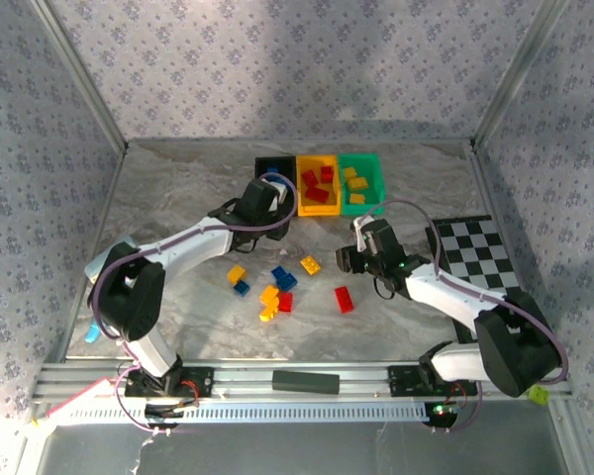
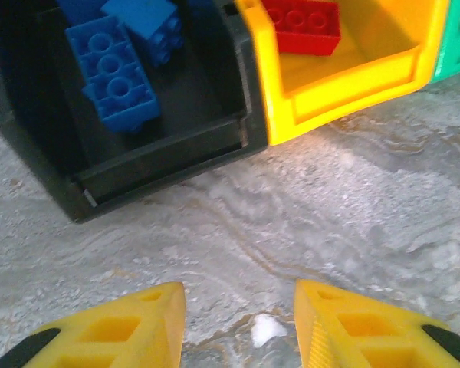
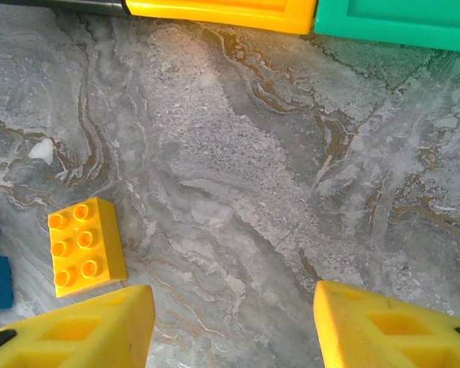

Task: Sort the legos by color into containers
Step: Place the lego in the container, then pick up the lego from the bottom-center of the table.

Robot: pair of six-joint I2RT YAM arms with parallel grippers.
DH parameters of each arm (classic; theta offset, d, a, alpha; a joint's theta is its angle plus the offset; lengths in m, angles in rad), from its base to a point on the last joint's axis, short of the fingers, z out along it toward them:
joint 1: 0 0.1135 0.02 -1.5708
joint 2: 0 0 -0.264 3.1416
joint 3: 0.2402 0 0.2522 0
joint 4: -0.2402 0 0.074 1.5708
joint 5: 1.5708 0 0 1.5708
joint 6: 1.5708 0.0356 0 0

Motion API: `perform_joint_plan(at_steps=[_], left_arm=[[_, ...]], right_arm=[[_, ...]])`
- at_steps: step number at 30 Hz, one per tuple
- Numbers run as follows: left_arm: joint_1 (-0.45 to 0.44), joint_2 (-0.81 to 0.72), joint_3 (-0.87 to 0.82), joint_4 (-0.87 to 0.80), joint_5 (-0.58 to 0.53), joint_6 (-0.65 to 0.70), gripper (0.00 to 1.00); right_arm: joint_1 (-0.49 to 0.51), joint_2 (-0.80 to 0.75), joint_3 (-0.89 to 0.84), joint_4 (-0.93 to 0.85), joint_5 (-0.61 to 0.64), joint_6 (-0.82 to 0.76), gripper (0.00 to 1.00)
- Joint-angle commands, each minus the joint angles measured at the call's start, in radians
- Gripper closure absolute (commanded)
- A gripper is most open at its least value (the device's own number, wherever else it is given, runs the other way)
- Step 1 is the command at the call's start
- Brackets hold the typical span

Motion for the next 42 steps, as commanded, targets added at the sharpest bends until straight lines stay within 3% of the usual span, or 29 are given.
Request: perform_joint_plan(at_steps=[1, 7, 17, 25, 33, 42], left_arm=[[0.019, -0.065, -0.063, 0.063, -0.022, -0.001, 0.6], [0.05, -0.169, -0.179, 0.081, -0.02, 0.009, 0.6], [0.084, -0.303, -0.357, 0.177, -0.015, 0.013, 0.6], [0.099, -0.323, -0.394, 0.195, 0.005, -0.01, 0.6], [0.1, -0.334, -0.402, 0.187, 0.006, -0.012, 0.6], [0.101, -0.345, -0.405, 0.184, 0.0, -0.012, 0.6]], right_arm=[[0.004, 0.014, 0.024, -0.002, 0.009, -0.011, 0.41], [0.019, 0.035, 0.066, -0.129, -0.019, -0.016, 0.39], [0.136, -0.084, 0.042, -0.384, 0.047, 0.126, 0.39], [0.197, -0.164, 0.041, -0.533, 0.054, 0.261, 0.36], [0.249, -0.139, 0.015, -0.527, 0.06, 0.329, 0.36], [0.318, 0.023, 0.06, -0.462, 0.093, 0.335, 0.36]])
